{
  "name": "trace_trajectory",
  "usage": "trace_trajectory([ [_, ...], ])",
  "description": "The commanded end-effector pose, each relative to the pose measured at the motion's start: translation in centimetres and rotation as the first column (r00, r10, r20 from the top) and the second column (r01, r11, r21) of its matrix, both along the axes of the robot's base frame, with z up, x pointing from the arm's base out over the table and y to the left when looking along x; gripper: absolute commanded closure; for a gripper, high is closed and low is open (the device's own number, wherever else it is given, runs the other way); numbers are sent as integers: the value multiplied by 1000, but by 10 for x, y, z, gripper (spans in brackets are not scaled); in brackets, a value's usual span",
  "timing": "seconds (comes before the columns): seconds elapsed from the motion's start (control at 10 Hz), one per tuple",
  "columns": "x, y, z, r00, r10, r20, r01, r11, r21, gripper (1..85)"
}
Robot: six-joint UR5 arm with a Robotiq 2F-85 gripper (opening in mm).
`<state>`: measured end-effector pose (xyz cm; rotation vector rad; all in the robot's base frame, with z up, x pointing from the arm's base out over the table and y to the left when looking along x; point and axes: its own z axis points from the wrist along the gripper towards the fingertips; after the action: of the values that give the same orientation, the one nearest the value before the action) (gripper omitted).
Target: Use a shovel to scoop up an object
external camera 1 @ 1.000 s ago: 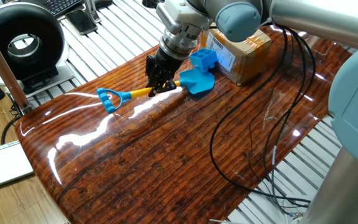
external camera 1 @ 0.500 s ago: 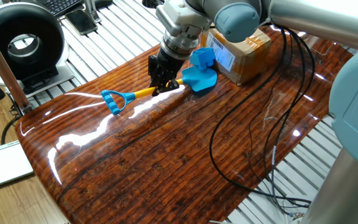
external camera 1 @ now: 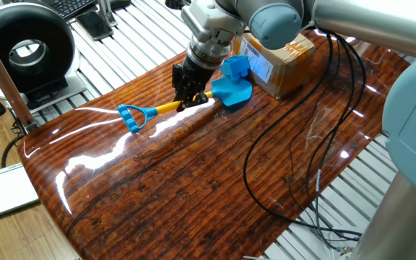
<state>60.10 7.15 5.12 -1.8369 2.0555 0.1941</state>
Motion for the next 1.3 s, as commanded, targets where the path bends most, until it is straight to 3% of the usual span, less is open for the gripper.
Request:
trace_trajectory([
  [0.0, 2, 3, 3, 1000, -7, 3, 7, 1000, 20, 843],
  [0.5, 13, 45, 9, 999, -52, 6, 52, 998, 32, 843],
  [1.2, 21, 67, 20, 997, -79, 7, 78, 996, 51, 843],
])
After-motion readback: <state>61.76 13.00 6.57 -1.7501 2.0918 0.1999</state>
